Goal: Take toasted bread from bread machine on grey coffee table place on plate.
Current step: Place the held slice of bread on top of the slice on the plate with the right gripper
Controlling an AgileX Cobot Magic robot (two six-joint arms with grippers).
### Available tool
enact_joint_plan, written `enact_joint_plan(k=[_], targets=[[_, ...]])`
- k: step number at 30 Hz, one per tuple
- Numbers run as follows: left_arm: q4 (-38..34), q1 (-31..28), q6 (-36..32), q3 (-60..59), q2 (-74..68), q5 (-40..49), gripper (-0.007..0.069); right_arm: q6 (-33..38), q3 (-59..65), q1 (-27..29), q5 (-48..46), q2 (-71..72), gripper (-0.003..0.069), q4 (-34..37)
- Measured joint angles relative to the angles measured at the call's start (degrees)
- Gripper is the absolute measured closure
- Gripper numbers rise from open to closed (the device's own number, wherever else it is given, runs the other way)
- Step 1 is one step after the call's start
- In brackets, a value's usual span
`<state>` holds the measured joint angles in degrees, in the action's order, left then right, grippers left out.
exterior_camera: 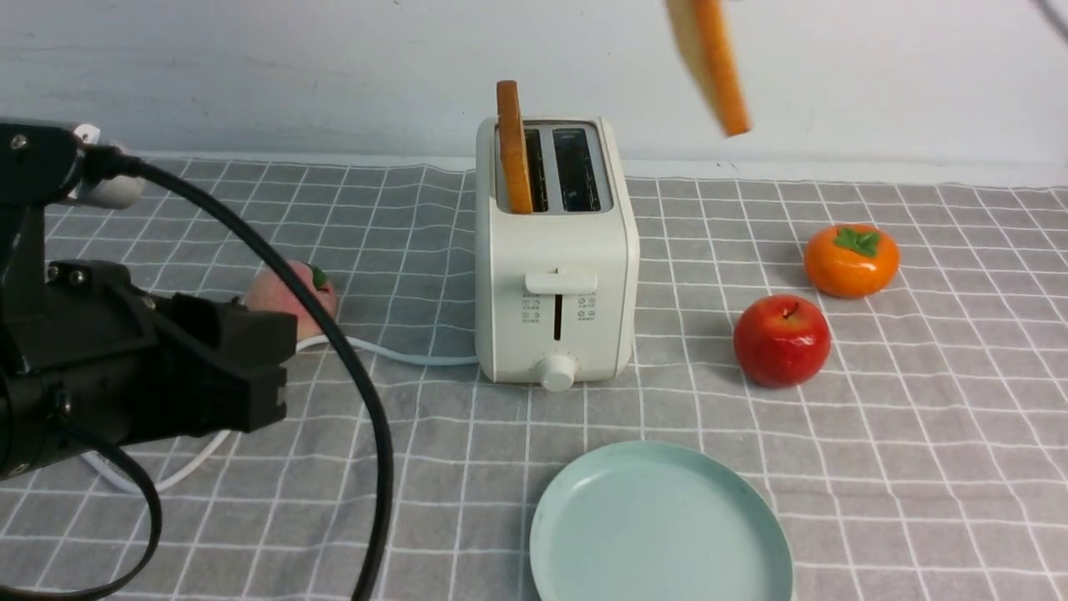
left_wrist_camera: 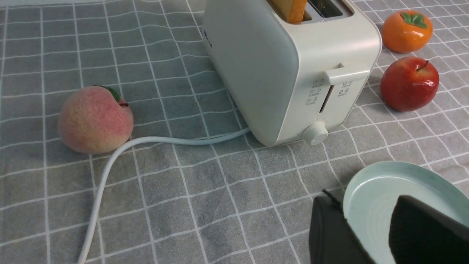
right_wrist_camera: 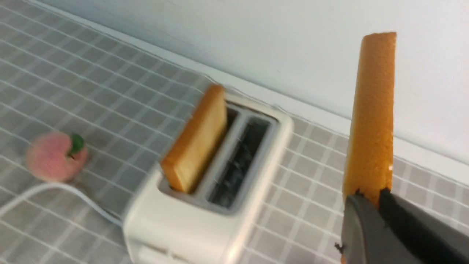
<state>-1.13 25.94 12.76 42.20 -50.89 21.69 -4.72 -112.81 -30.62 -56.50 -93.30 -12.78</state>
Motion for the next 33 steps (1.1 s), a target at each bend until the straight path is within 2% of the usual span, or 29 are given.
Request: enact_joint_plan(k=[4,8,11,12,13,15,17,22,27,31,33], targets=[[-0.18,0.00,0.00,0.00,0.00,0.00,0.0386,0.19,2.77,0.06,-12.83,5.59,0.0630,-0.88],[-0.22,0.00,0.00,0.00,0.00,0.00,0.0386,0.40,12.35,0.06,-15.04,9.46,0.0630,5.98],[-0.22,0.00,0.00,0.00,0.00,0.00,0.0386,1.31,22.48,0.06,-10.53,10.94,0.0630,15.62],[-0.22,0.00,0.00,0.00,0.00,0.00,0.0386,1.44,23.23,0.06,-10.04,11.00,0.0630,15.62],[-0.46,0.00,0.00,0.00,0.00,0.00,0.0386,3.05,29.55,0.06,-5.16,10.99,0.0630,22.59],[-0.93,0.00,0.00,0.00,0.00,0.00,0.0386,4.39,35.24,0.06,0.45,10.38,0.0630,28.02],[-1.38,0.00,0.00,0.00,0.00,0.00,0.0386,4.72,37.96,0.01,3.18,9.99,0.0630,30.77],[-2.68,0.00,0.00,0.00,0.00,0.20,0.0386,11.61,46.77,0.01,13.64,8.66,0.0630,46.33],[-2.80,0.00,0.00,0.00,0.00,1.61,0.0386,15.76,47.93,0.78,15.09,8.21,0.0630,53.98],[-2.93,0.00,0.00,0.00,0.00,2.19,0.0386,16.40,49.10,4.58,14.14,5.94,0.0631,58.77],[-2.99,0.00,0.00,0.00,0.00,2.19,0.0386,16.40,50.28,8.27,11.55,4.42,0.0622,63.90]])
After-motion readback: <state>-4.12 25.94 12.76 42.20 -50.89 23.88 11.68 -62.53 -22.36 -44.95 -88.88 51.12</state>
